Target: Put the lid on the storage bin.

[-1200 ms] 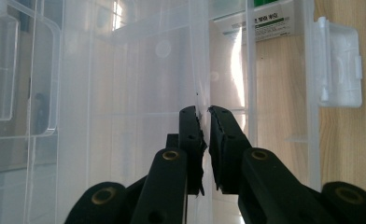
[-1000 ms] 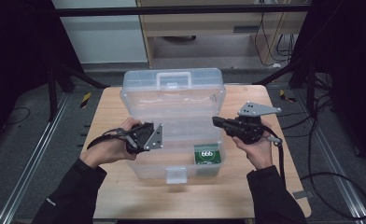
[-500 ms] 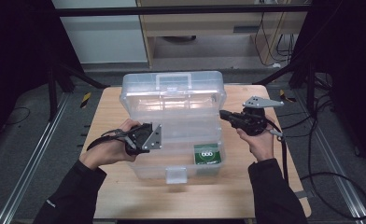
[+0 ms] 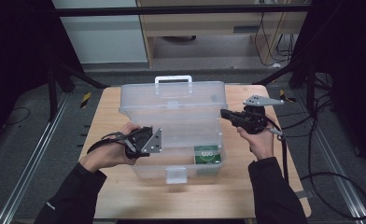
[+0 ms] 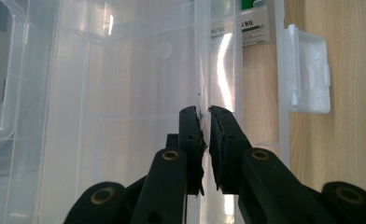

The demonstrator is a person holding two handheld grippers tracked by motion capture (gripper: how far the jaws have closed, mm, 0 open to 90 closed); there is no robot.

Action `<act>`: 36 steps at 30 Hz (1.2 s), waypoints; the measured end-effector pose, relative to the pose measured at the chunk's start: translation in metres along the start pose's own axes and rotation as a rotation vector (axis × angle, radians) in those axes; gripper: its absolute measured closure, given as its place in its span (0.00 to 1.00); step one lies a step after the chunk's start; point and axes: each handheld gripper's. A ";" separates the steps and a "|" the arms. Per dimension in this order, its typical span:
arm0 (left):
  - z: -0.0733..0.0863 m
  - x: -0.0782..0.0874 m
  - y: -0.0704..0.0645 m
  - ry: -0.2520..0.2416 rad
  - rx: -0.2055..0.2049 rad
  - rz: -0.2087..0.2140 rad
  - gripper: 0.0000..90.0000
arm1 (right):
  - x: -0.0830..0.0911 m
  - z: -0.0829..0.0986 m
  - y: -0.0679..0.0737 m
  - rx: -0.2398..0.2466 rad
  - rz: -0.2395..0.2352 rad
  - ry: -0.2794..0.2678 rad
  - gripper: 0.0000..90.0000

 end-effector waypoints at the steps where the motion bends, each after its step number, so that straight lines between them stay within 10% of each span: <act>1: 0.000 0.000 0.000 -0.002 -0.001 -0.004 0.92 | 0.000 0.000 0.000 -0.002 -0.002 -0.001 1.00; 27: 0.009 -0.014 -0.002 -0.276 0.287 0.081 0.59 | 0.005 0.011 0.004 0.010 -0.030 0.034 1.00; 36: 0.016 -0.009 -0.001 -0.311 0.420 0.036 0.58 | 0.007 0.013 0.006 0.016 -0.030 0.044 1.00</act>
Point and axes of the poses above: each handheld gripper's, and its own axes: x roughly backward along the jaws, z roughly out of its underside, y roughly to its left, and after that the axes turned 10 degrees about -z, right-handed
